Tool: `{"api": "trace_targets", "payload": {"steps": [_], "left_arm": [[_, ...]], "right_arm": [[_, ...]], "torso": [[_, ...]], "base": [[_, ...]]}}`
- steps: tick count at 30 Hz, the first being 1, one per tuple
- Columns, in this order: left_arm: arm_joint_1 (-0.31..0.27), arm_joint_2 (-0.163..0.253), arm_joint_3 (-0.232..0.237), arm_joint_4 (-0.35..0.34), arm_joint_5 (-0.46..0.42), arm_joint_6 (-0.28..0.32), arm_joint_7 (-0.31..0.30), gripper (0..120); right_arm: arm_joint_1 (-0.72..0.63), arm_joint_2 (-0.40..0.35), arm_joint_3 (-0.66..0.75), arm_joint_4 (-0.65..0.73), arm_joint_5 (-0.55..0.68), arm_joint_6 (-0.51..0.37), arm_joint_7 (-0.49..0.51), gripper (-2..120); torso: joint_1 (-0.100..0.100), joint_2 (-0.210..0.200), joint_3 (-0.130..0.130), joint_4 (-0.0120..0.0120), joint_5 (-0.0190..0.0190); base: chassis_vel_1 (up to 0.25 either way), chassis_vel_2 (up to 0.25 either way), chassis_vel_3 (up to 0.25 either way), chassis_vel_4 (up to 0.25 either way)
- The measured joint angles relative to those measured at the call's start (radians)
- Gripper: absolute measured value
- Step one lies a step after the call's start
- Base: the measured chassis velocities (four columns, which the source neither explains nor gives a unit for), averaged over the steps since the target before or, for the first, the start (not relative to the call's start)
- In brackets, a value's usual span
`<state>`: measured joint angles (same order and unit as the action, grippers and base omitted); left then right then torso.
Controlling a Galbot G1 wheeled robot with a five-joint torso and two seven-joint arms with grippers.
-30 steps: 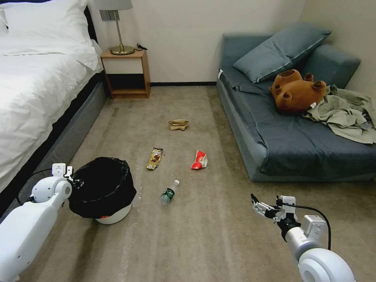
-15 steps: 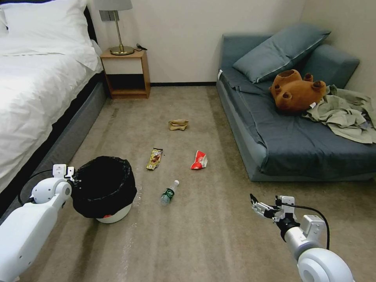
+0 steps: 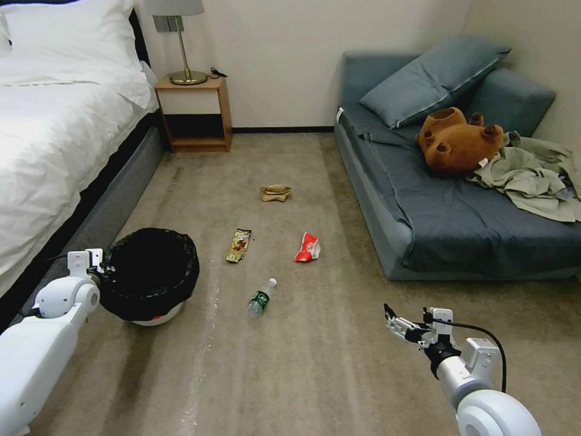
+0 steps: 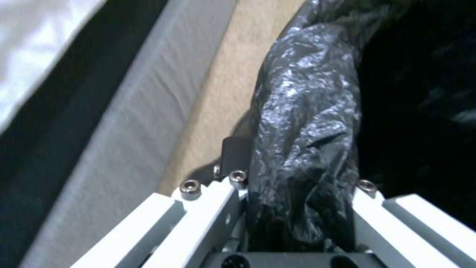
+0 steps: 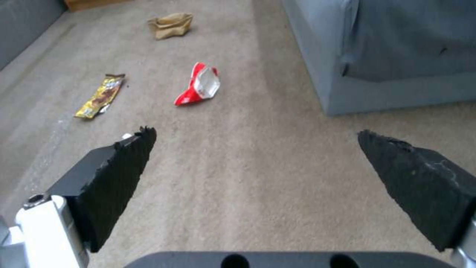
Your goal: Pick up the trash bin, then pick up the garbage on the floor and place it into the trash bin.
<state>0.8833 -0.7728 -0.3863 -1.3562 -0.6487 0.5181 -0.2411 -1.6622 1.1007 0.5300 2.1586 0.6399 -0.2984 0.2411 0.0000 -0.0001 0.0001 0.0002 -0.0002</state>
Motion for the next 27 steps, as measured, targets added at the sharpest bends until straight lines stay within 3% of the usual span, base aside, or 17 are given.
{"api": "trace_targets", "payload": {"steps": [8,17,19,27], "left_arm": [[0.002,0.024,0.0,-0.087,0.03,-0.014,0.0,4],[0.007,0.082,-0.013,-0.209,0.029,-0.004,-0.04,4],[-0.006,0.12,-0.015,-0.251,0.021,0.008,-0.054,4],[-0.019,0.16,-0.02,-0.27,0.013,0.012,-0.054,4]], "right_arm": [[-0.023,0.038,0.006,0.017,-0.017,0.009,-0.012,100],[-0.04,0.042,0.016,0.035,-0.024,0.063,-0.063,100],[-0.041,0.014,0.024,0.049,-0.031,0.088,-0.096,100],[-0.033,-0.041,0.033,0.064,-0.025,0.095,-0.122,100]], "torso": [[0.0,0.0,0.0,-0.0004,0.0001],[0.0,0.0,0.0,-0.0002,0.0001],[0.0,0.0,0.0,-0.0002,0.0002],[0.0,0.0,0.0,-0.0001,0.0003]], "base": [[0.0,0.0,0.0,0.0],[0.0,0.0,0.0,0.0],[0.0,0.0,0.0,0.0],[0.0,0.0,0.0,0.0]]}}
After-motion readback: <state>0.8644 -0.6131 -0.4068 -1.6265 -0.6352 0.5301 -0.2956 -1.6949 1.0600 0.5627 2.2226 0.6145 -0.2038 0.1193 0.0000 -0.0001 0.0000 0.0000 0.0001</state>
